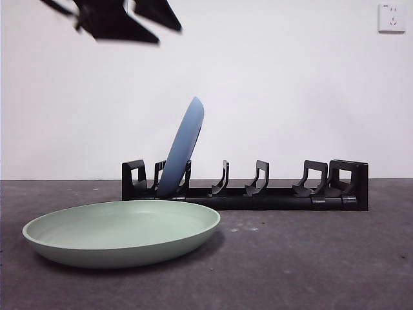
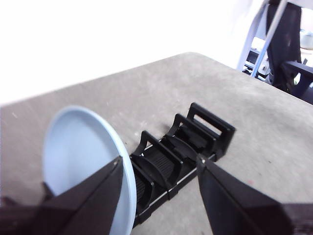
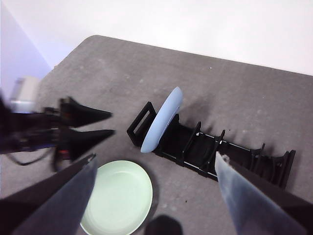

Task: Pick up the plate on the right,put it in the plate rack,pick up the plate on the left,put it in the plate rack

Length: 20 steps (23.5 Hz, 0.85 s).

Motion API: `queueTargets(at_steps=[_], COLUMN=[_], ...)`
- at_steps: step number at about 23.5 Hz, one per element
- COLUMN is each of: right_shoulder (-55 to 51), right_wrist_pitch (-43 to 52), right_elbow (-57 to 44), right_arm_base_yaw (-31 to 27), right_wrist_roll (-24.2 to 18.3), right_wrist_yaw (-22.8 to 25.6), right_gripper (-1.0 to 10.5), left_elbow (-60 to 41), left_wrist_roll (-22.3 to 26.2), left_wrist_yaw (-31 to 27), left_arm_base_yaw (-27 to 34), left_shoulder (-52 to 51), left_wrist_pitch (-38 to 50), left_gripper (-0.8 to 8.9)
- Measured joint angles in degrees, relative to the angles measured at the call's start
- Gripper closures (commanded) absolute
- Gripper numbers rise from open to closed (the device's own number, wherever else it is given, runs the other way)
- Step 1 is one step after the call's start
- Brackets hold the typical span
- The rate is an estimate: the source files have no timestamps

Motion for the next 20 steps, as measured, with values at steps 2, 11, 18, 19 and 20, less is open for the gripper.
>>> queueTargets(at_steps=[2, 11, 18, 19, 20], right_shoulder=[0.22, 4.28, 13.16, 15.91, 18.03], right_wrist_pitch=[0.00, 1.49, 17.70, 19.45, 20.72], right_elbow=[-1.46, -18.18, -37.46, -39.12, -40.17], right_arm_base_yaw=[0.00, 0.24, 7.87, 9.29, 10.40], right_wrist_roll=[0.28, 0.46, 3.34, 3.85, 4.28], right_wrist_yaw=[0.00, -1.53, -0.83, -0.15, 0.24], right_gripper=[5.4, 5.4, 5.4, 5.4, 5.4], left_elbow=[0.00, 0.00, 0.00, 0.00, 0.00], left_wrist_roll=[2.99, 25.83, 36.57, 36.85, 37.00], left_wrist_yaw=[0.00, -0.09, -4.39, -4.63, -4.68], left_arm_base_yaw=[0.00, -0.02, -1.05, -1.27, -1.55], left_shoulder=[-4.92, -24.92, -32.35, -32.33, -32.33], left_wrist_pitch=[-4.57, -29.07, -48.24, -49.90, -50.45], left_gripper=[5.57, 5.15, 3.54, 3.54, 3.54])
